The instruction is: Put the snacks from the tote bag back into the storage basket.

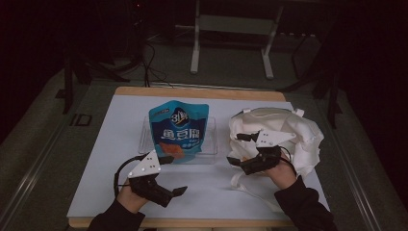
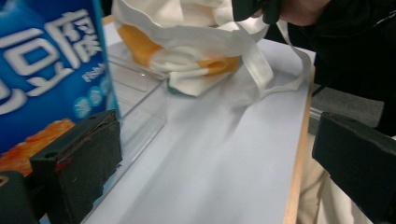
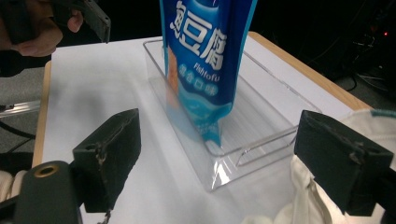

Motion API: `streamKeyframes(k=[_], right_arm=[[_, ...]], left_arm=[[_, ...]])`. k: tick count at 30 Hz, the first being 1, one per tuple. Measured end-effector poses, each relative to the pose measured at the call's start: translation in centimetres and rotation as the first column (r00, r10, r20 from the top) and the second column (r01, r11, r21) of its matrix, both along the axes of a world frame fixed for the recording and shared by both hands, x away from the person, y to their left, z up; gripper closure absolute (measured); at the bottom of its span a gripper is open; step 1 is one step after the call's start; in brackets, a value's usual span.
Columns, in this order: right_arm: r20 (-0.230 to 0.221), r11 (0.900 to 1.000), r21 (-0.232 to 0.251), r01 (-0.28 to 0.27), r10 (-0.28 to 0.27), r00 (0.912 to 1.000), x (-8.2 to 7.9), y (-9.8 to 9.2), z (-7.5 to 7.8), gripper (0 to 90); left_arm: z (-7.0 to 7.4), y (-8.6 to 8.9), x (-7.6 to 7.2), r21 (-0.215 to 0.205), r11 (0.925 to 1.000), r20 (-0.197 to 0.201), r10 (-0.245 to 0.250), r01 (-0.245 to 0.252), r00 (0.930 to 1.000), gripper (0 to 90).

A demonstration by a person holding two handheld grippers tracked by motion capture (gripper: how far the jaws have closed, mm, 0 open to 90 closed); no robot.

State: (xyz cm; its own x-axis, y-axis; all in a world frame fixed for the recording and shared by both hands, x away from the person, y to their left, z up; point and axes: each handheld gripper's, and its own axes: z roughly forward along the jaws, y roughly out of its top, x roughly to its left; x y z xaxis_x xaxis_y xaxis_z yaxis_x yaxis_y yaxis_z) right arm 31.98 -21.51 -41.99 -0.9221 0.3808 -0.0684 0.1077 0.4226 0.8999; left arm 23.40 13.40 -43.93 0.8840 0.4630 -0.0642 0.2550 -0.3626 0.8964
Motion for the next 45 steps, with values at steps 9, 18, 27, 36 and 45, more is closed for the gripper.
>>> streamKeyframes(k=[9,18,27,36,45], right_arm=[[0.004,1.0,0.006,0.016,-0.016,0.9999,-1.2,-1.5,-0.4,14.8],[0.001,0.999,-0.005,0.036,-0.036,0.9994,-2.3,-3.0,-1.3,14.8],[0.002,0.998,0.002,0.063,-0.063,0.998,-3.1,-4.0,-1.8,14.7],[-0.011,0.996,-0.002,0.09,-0.09,0.9959,-4.0,-4.8,-3.1,14.3],[-0.004,0.995,0.009,0.104,-0.104,0.9946,-4.7,-5.4,-3.7,14.1]], left_arm=[[-0.9,-1.3,0.1,0.01,0.9983,-0.022,-0.058,0.058,0.9981,1.9],[-2.2,-2.0,0.3,0.039,0.9965,-0.038,-0.073,0.074,0.9966,1.8],[-3.2,-2.5,0.2,0.068,0.9928,-0.052,-0.095,0.098,0.9941,1.9],[-3.8,-3.2,-0.1,0.088,0.987,-0.062,-0.129,0.134,0.9897,1.8],[-4.4,-3.3,-0.2,0.091,0.9842,-0.074,-0.145,0.152,0.9866,1.8]])
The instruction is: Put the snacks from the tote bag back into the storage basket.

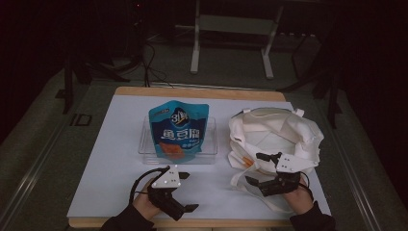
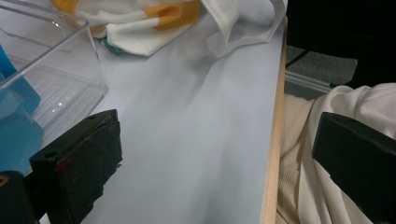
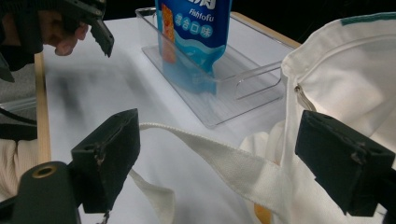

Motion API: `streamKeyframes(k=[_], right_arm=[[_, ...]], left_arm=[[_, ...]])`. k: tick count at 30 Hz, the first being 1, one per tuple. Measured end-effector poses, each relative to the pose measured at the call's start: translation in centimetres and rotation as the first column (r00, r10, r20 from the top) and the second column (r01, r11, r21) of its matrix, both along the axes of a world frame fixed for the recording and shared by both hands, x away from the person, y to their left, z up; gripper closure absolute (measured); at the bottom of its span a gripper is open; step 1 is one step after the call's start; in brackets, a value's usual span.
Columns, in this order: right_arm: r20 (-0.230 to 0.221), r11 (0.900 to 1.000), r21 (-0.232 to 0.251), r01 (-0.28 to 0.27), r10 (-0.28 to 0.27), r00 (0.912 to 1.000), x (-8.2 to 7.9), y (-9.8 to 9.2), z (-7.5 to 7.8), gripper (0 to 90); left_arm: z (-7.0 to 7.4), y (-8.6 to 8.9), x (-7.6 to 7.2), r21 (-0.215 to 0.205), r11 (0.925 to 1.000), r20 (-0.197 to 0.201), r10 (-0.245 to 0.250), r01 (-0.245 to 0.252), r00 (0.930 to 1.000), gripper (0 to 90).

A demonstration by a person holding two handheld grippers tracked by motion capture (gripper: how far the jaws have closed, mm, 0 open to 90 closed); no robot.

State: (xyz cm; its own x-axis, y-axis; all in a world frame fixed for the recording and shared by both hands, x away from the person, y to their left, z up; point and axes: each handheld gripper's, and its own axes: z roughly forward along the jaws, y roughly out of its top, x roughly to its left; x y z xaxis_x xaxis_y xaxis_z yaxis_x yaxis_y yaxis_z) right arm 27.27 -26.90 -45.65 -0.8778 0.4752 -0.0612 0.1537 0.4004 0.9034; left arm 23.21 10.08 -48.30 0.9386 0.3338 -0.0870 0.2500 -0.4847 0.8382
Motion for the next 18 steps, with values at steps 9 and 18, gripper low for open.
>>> streamKeyframes(k=[9,18], right_arm=[[0.011,1.0,0.006,0.003,-0.003,0.9999,-0.8,-0.4,-0.8,13.8],[0.028,1.0,0.029,-0.004,0.003,0.9996,-1.2,-0.8,-1.3,13.8]], left_arm=[[-0.5,0.0,-0.1,0.014,0.9999,-0.004,-0.006,0.006,1.0,1.8],[-0.7,0.1,-0.1,0.018,0.9998,0.007,0.004,-0.004,1.0,1.8]])
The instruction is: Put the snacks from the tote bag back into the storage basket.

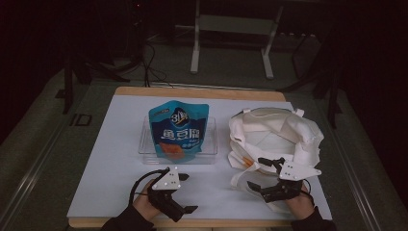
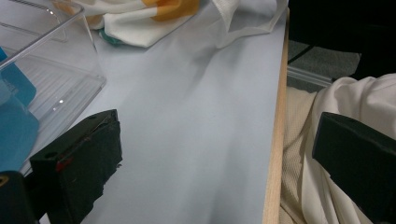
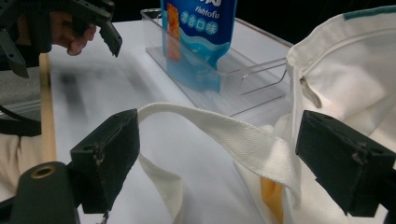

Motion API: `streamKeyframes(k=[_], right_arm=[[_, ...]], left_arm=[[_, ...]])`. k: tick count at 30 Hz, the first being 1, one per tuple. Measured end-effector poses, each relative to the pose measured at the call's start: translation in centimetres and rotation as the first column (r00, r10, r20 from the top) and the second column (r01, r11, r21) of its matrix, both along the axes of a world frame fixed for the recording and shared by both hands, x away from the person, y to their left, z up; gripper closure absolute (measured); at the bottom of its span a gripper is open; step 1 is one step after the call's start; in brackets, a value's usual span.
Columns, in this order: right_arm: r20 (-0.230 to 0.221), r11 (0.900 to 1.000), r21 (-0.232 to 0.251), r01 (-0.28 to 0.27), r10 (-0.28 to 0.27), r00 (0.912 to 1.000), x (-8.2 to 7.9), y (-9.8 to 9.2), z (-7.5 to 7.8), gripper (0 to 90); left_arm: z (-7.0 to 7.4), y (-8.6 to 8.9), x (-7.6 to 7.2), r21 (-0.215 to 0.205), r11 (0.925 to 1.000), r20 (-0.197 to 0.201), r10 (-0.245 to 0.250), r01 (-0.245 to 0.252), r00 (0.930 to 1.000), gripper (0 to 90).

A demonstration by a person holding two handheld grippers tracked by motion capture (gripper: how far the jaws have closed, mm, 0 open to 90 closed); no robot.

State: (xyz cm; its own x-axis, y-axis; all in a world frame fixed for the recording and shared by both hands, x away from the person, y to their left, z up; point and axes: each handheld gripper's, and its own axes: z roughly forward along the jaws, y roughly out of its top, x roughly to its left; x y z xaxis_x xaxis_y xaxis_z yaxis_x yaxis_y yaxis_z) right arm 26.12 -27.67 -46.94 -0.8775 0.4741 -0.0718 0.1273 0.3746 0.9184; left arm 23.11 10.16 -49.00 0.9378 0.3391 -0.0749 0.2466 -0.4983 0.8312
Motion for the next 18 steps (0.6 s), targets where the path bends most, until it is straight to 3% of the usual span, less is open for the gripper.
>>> streamKeyframes(k=[6,10,14,18], right_arm=[[0.02,1.0,0.01,0.01,-0.011,0.9997,0.01,-0.11,-0.24,13.9],[0.017,1.0,0.018,0.015,-0.015,0.9997,0.15,-0.17,-0.37,13.9],[0.02,0.999,0.023,0.023,-0.023,0.9995,0.26,-0.32,-0.42,14.0],[0.012,1.0,0.024,0.016,-0.016,0.9998,0.32,-0.29,-0.5,14.2]], left_arm=[[0.11,0.3,-0.05,-0.019,0.9998,0.008,0.01,-0.01,0.9999,1.9],[-0.14,0.48,0.18,-0.036,0.9992,-0.015,0.015,-0.015,0.9998,1.8],[-0.37,0.63,0.18,-0.014,0.9988,0.011,0.048,-0.048,0.9988,1.9],[-0.41,0.84,0.32,-0.033,0.9975,-0.004,0.062,-0.062,0.9981,1.8]])
